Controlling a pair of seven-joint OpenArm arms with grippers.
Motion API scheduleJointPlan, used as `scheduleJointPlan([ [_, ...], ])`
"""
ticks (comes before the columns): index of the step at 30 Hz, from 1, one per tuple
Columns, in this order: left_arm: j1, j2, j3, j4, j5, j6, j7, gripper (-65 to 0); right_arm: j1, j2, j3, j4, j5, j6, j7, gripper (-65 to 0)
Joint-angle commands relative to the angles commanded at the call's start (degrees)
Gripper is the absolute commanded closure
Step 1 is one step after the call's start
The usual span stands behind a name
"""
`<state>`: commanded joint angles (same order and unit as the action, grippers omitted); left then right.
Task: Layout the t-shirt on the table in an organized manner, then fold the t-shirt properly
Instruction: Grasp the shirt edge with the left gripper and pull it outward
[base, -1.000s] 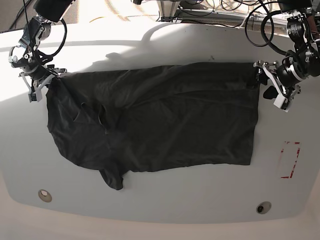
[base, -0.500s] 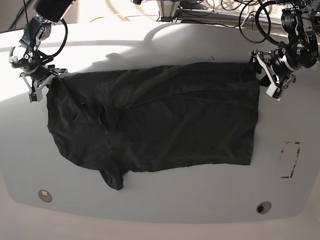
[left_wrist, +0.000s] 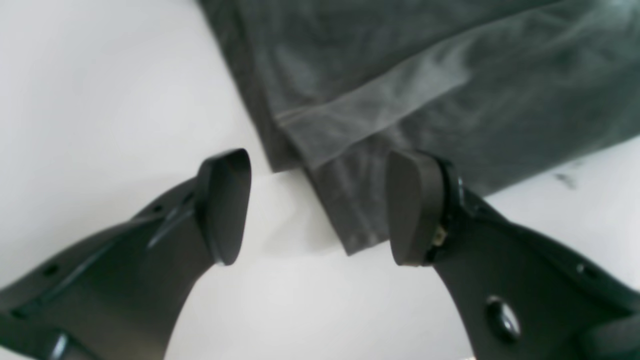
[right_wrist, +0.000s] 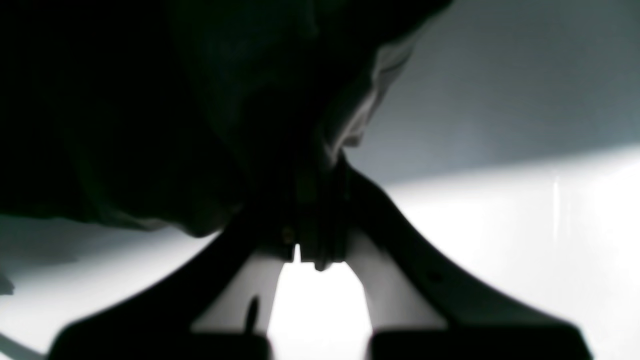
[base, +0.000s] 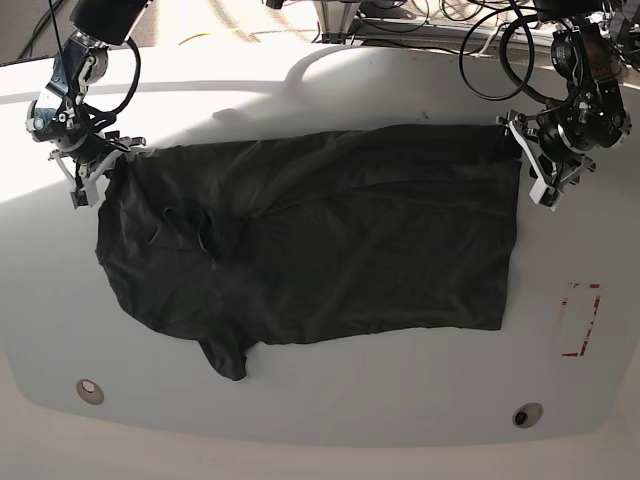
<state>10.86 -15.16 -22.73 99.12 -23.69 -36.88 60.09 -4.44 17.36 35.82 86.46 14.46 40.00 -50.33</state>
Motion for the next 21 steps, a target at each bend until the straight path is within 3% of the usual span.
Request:
scheduleJointPlan([
  [21, -2.5, 0.0, 6.3, -7.0, 0.4, -0.1, -2.6, -39.7, 0.1, 0.0, 0.0, 0.0, 0.1, 0.00, 0.0, -0.5],
])
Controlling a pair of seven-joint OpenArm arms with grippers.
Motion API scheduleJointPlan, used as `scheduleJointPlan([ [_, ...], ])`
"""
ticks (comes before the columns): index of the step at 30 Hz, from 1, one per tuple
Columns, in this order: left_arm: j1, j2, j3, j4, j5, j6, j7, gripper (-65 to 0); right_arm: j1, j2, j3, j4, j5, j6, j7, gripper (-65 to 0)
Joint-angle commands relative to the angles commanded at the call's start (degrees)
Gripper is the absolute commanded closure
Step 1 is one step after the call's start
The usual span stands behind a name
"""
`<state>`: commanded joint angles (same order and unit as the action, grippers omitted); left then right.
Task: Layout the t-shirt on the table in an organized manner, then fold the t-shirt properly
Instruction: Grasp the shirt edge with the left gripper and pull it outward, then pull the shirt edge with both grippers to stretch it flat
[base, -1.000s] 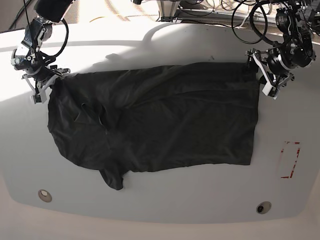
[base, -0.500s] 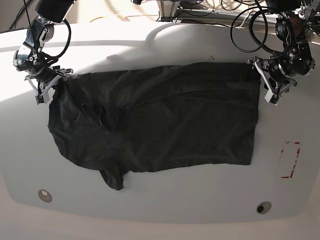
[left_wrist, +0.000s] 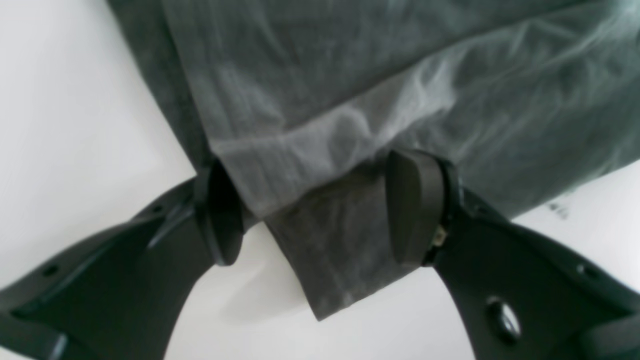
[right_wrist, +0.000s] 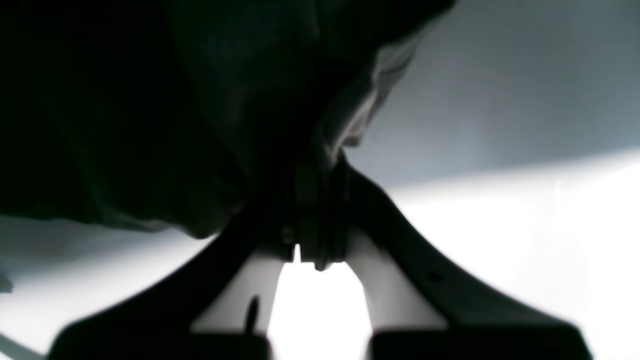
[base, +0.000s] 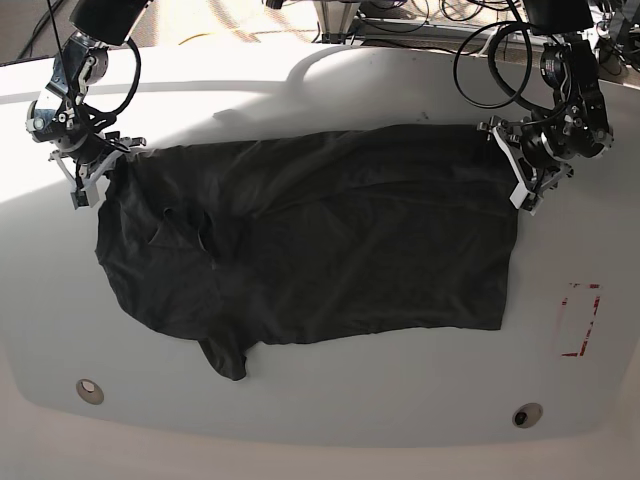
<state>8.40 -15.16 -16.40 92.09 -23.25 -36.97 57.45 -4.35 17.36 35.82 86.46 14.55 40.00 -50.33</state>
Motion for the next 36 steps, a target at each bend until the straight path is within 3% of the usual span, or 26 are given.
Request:
scheduleJointPlan([
  [4, 0.0, -0.3, 2.2, 0.0, 0.1, 0.3, -0.1, -38.5, 0.0, 0.0, 0.0, 0.0, 0.0, 0.00, 0.0, -0.5],
  [6, 0.0, -0.3, 2.9, -0.1, 0.5, 0.4, -0.1, -33.5, 0.0, 0.0, 0.0, 0.0, 0.0, 0.00, 0.1, -0.5],
  [14, 0.2, 0.1, 6.3, 0.4, 8.7, 0.4, 0.0, -0.1, 0.0, 0.0, 0.1, 0.0, 0.0, 0.00, 0.1, -0.2],
  [22, 2.6, 0.0, 7.2, 4.7, 9.8, 0.0, 0.3, 0.0, -1.0, 0.5, 0.4, 0.0, -0.1, 0.00, 0.0, -0.2],
  [25, 4.3, -0.3, 7.1, 7.6, 10.0, 0.0, 0.3, 0.0, -2.6, 2.2, 0.5, 0.1, -0.1, 0.00, 0.0, -0.2],
  [29, 5.5, -2.4, 7.1, 10.1, 9.7, -0.2, 2.6, 0.0, -4.2, 3.3, 0.7, 0.1, -0.1, 0.00, 0.0, -0.2],
  [33, 5.5, -2.8, 7.2, 10.4, 9.8, -3.0, 4.1, 0.0, -6.6, 4.7, 0.7, 0.5, 0.4, 0.00, 0.0, -0.2],
  [36, 5.5, -2.9, 7.1, 10.4, 10.1, -3.0, 5.3, 0.0, -9.7, 4.9, 1.1, 2.5, 0.4, 0.00, 0.0, -0.2],
])
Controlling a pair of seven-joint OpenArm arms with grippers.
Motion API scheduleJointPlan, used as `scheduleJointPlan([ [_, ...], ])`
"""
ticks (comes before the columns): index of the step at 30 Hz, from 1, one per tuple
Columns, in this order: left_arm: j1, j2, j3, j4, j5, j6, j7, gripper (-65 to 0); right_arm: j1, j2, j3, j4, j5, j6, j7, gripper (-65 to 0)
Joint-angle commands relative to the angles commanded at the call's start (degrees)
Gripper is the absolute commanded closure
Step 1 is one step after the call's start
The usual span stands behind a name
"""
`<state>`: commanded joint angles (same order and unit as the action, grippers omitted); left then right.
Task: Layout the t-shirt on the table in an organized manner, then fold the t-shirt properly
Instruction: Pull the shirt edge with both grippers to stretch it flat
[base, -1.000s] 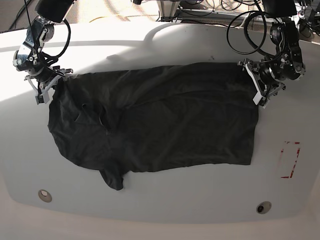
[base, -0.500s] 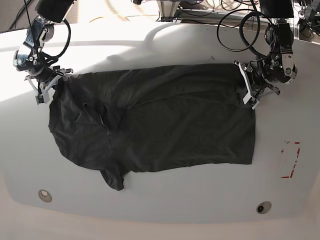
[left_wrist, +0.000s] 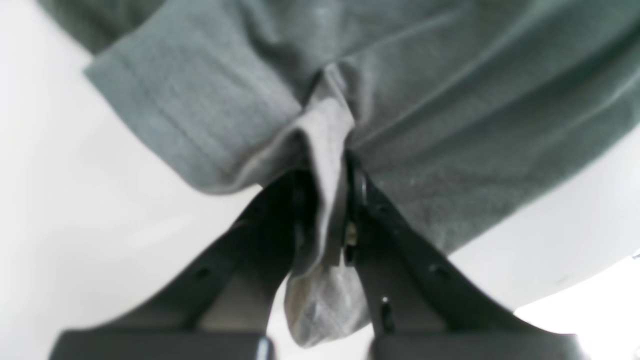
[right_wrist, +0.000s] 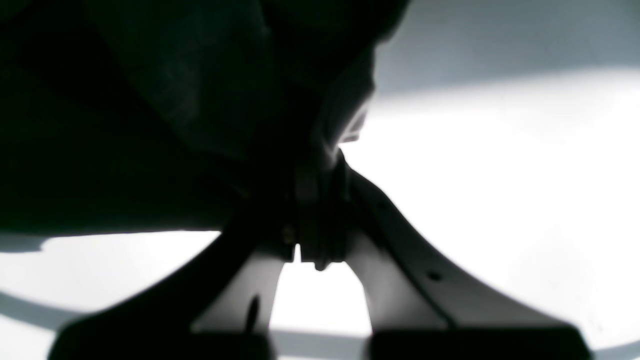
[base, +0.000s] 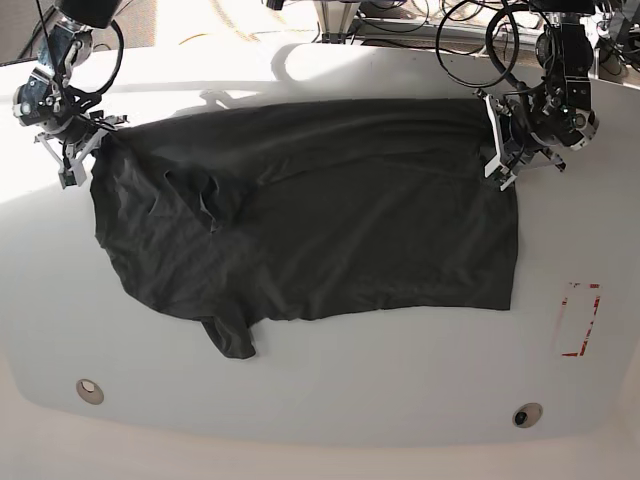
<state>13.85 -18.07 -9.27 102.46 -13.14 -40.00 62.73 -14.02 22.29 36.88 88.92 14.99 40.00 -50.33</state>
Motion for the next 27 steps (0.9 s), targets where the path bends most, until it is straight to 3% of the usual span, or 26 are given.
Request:
scheduleJointPlan([
  [13, 2.5, -2.8, 0.0, 1.0, -0.1, 0.0, 1.5, 0.0, -11.0, -2.5, 4.9, 9.1, 0.0, 0.00, 0.0, -0.3],
  [21, 6.2, -3.0, 0.1, 4.1, -0.3, 0.0, 1.7, 0.0, -14.9, -4.1, 5.1, 12.0, 0.0, 0.00, 0.0, -0.3],
  [27, 7.5, -2.9, 0.1, 4.9, -0.4, 0.0, 4.2, 0.0, -16.3, -5.7, 5.1, 12.7, -0.3, 0.00, 0.0, -0.5],
])
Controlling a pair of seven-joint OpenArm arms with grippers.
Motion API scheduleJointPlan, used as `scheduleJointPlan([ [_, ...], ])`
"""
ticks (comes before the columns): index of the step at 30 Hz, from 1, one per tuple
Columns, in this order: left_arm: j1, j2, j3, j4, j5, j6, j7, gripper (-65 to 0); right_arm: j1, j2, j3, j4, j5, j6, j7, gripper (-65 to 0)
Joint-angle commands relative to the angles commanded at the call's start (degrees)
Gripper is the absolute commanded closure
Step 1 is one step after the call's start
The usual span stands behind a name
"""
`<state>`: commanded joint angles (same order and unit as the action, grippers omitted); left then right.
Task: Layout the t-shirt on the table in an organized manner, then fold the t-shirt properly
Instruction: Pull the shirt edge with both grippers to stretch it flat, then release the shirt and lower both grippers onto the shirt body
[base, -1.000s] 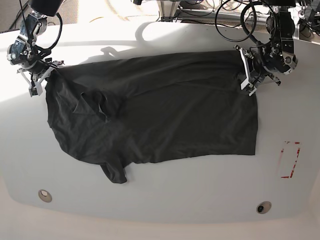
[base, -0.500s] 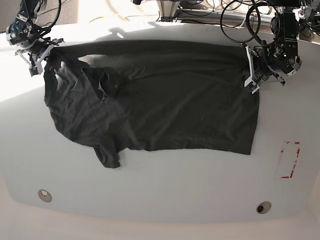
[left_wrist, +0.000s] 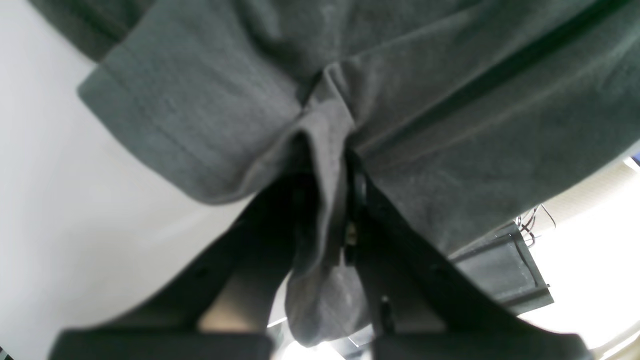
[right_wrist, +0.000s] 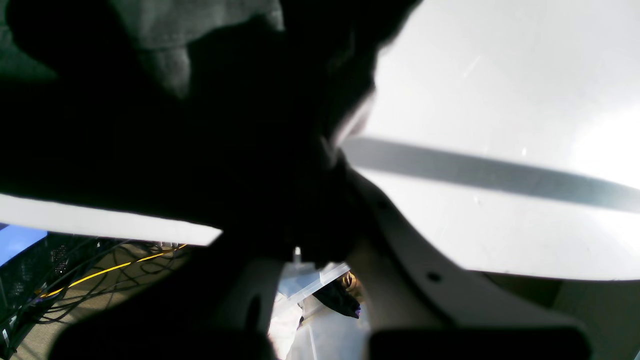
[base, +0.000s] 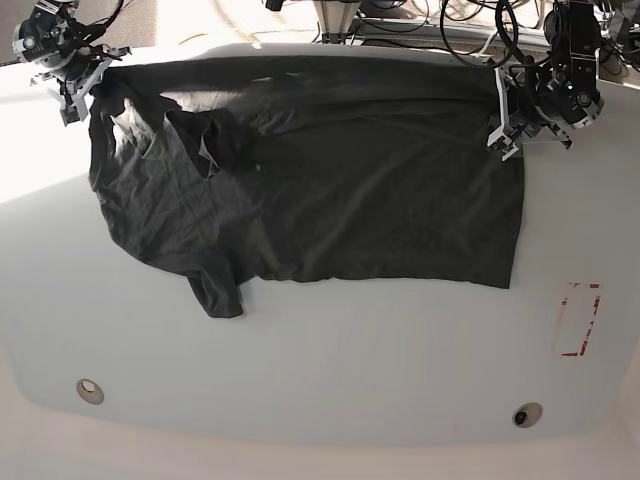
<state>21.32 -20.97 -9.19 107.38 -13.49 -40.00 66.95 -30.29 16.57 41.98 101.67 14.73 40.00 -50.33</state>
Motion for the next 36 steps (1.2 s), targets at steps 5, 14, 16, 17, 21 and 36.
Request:
scheduleJointPlan([
  [5, 0.0, 0.0, 0.0, 0.0, 0.0, 0.0, 0.0, -2.2, 0.1, -0.6, 0.0, 0.0, -0.2, 0.00, 0.0, -0.6],
  [14, -0.4, -0.3, 0.1, 0.0, 0.0, 0.0, 0.1, -19.9, 0.1, -0.7, 0.0, 0.0, -0.3, 0.00, 0.0, -1.6],
  [16, -0.9, -0.3, 0.1, 0.0, 0.0, 0.0, 0.1, -25.1, 0.1, -0.6, 0.0, 0.0, -0.3, 0.00, 0.0, -6.8],
  [17, -1.1, -0.3, 0.1, 0.0, 0.1, 0.0, 0.1, -27.1, 0.1, -0.6, 0.0, 0.0, -0.3, 0.00, 0.0, -10.5],
  [21, -1.8, -0.4, 0.1, 0.1, 0.0, 0.0, 0.2, -33.5, 0.1, -0.4, 0.1, 0.6, -0.3, 0.00, 0.0, -30.9],
  [36, -7.5, -0.4, -0.2, 6.1, -0.1, 0.0, 7.6, -36.9, -1.5, -1.8, 3.6, 13.6, -0.3, 0.00, -0.4, -65.0],
])
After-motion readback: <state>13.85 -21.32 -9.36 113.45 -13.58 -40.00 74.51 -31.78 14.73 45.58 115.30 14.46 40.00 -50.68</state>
